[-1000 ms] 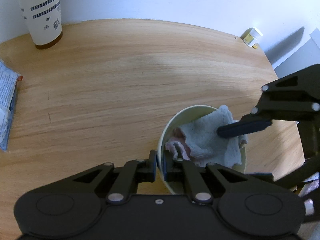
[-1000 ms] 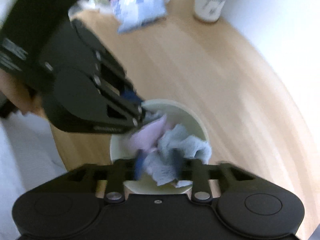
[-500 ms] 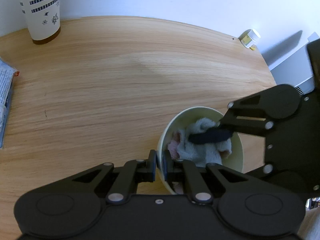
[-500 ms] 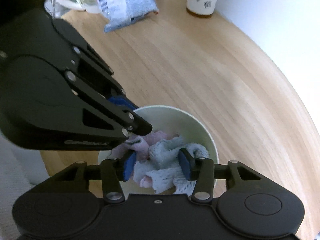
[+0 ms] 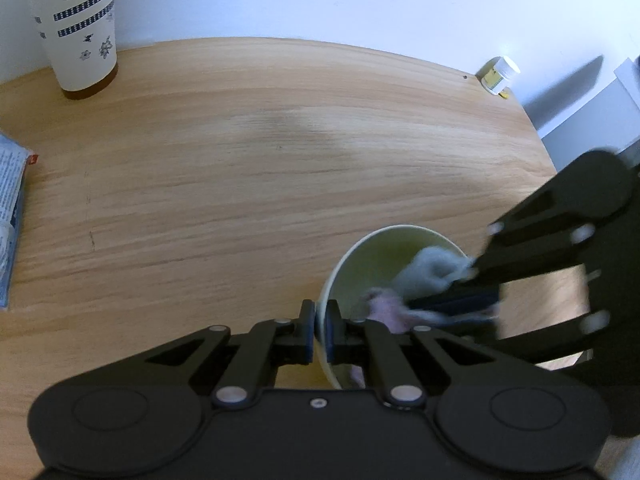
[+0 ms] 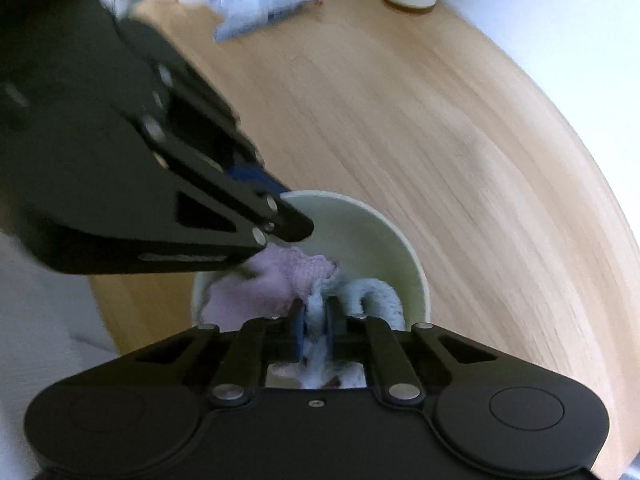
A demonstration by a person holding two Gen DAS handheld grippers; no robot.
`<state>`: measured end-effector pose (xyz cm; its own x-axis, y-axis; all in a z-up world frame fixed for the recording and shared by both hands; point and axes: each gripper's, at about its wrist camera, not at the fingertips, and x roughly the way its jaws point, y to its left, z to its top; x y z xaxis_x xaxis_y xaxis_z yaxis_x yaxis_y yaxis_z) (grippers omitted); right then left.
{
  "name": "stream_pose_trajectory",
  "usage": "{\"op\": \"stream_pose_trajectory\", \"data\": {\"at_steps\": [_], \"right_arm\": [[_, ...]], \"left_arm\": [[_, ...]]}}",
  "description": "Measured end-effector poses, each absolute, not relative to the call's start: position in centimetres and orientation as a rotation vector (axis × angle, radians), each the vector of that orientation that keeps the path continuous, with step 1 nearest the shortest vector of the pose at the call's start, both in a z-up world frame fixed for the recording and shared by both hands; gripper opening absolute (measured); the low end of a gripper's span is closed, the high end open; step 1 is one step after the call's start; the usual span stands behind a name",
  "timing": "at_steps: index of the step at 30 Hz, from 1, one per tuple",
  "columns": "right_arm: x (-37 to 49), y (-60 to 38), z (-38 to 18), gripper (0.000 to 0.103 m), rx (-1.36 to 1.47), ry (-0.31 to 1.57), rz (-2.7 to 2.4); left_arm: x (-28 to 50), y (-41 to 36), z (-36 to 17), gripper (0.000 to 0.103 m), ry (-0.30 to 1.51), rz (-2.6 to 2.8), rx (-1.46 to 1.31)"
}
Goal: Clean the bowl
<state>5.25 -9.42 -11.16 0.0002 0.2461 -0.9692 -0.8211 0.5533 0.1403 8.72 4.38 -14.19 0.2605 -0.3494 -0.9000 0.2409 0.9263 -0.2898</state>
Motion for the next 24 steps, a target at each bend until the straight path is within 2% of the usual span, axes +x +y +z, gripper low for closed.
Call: {"op": "stream_pose_trajectory", "data": {"at_steps": [4,12,24], "right_arm": [[5.2,-10.4,-9.3,0.011,-0.613,1.327,0.952],[4.3,-10.1,-11.2,0.010,-0.739,1.325,0.970],[4.0,-10.2,-14.0,0.009,-0.772,1.270,0.920]], "left_arm": [[8.9,4.0,-14.3,0.005,1.242,-0.403,-0.097],[9.0,3.2,-14.1,0.005,1.237,-0.396,-0.045],[9.2,3.5,-14.2,0.005,1.246,-0.417,-0.078]]}}
